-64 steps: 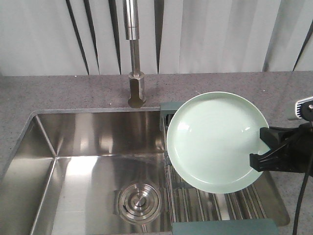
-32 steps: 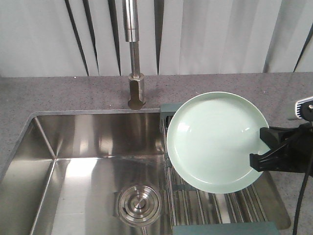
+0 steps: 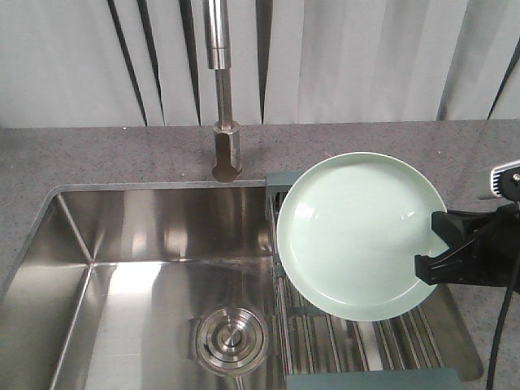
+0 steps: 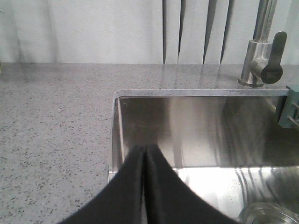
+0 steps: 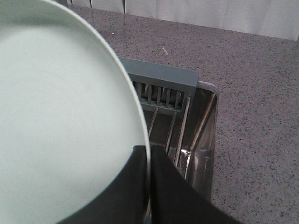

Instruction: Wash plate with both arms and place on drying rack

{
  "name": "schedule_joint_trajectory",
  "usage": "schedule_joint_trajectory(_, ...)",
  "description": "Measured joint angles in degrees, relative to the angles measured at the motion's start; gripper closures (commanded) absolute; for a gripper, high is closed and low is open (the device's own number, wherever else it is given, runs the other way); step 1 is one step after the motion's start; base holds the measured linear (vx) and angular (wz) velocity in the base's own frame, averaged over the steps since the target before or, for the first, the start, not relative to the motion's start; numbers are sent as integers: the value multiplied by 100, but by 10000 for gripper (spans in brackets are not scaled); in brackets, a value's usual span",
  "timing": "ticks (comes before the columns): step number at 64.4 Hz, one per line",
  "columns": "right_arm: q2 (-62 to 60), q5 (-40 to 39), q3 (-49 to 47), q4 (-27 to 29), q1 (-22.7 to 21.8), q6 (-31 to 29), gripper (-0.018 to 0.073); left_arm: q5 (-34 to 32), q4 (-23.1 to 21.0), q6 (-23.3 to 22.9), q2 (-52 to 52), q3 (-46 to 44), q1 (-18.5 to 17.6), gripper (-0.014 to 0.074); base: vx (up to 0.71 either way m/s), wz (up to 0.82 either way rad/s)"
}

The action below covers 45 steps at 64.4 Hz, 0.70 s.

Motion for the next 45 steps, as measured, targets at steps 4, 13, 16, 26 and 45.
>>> schedule_joint_trajectory(4, 0, 0, 0, 0, 0, 0, 564, 0, 0, 0, 0, 0, 0, 593, 0, 0)
schedule_joint_trajectory(13, 0, 5, 0, 0, 0, 0, 564, 0, 0, 0, 0, 0, 0, 593, 0, 0)
schedule_joint_trajectory(16, 0, 5, 0, 0, 0, 0, 564, 0, 0, 0, 0, 0, 0, 593, 0, 0)
schedule_joint_trajectory(26, 0, 5, 0, 0, 0, 0, 564, 0, 0, 0, 0, 0, 0, 593, 0, 0)
schedule_joint_trajectory(45, 0, -1, 0, 0, 0, 0, 564, 0, 0, 0, 0, 0, 0, 593, 0, 0)
